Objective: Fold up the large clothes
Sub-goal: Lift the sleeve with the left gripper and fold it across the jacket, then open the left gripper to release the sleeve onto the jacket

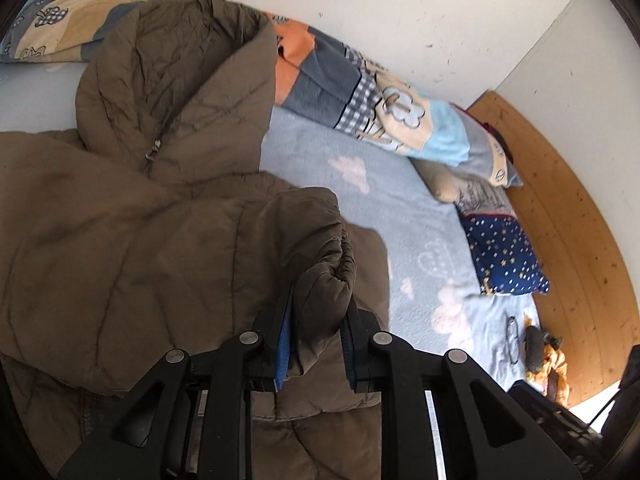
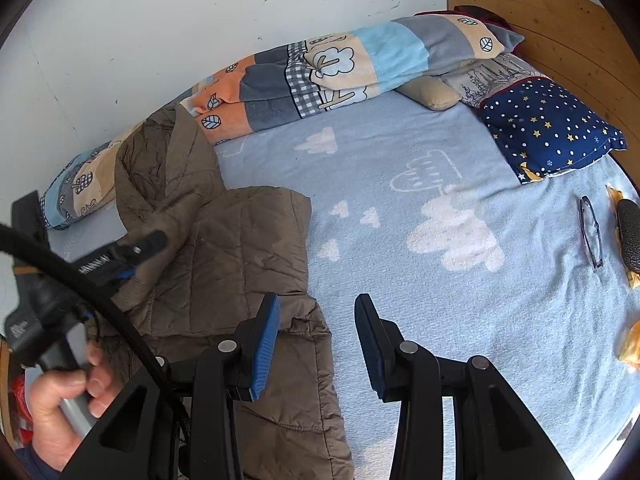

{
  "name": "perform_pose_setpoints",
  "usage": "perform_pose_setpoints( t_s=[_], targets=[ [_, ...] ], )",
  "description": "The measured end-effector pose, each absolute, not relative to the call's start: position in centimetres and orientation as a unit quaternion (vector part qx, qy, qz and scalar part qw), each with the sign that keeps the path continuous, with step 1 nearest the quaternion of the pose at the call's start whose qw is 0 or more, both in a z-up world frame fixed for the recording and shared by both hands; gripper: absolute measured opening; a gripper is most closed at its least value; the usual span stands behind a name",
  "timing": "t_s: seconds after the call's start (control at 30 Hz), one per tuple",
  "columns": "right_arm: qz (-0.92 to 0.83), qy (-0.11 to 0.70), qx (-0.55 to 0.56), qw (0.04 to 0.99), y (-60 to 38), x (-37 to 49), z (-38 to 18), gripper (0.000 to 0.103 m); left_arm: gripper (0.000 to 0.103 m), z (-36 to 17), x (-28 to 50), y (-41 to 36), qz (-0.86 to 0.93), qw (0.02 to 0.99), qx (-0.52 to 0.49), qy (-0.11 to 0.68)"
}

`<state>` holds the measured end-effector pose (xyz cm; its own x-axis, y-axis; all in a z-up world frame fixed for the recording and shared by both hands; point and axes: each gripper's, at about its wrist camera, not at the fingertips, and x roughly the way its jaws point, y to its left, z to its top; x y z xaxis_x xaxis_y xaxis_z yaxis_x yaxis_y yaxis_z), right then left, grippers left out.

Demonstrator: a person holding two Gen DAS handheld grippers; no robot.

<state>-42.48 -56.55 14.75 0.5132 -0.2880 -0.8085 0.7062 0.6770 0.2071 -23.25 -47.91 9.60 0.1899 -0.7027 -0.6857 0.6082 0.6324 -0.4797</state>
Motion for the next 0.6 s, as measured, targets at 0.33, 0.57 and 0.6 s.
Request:
perform_pose_setpoints(
  t_s=[0.33,0.57,0.6],
  targets=[
    [-0.293,0.389,0.278,0.828,-56.6,-41.8,14.6,0.042,0.065,7.9,-24.4,-48.1,-0.46,0.725,-0.037,0.512],
    [-0.274,0.369,0.305,0.834,-56.7,-40.5,14.9,0.042,0.066,12.9,-22.7,-41.8,-0.471,0.75,-0.048,0.461],
    [-0.268,0.367,0.307,0.836,-56.5,-40.0,14.9,0.042,0.066,13.5,-21.8,-40.5,-0.456,0.765,-0.04,0.454]
  ],
)
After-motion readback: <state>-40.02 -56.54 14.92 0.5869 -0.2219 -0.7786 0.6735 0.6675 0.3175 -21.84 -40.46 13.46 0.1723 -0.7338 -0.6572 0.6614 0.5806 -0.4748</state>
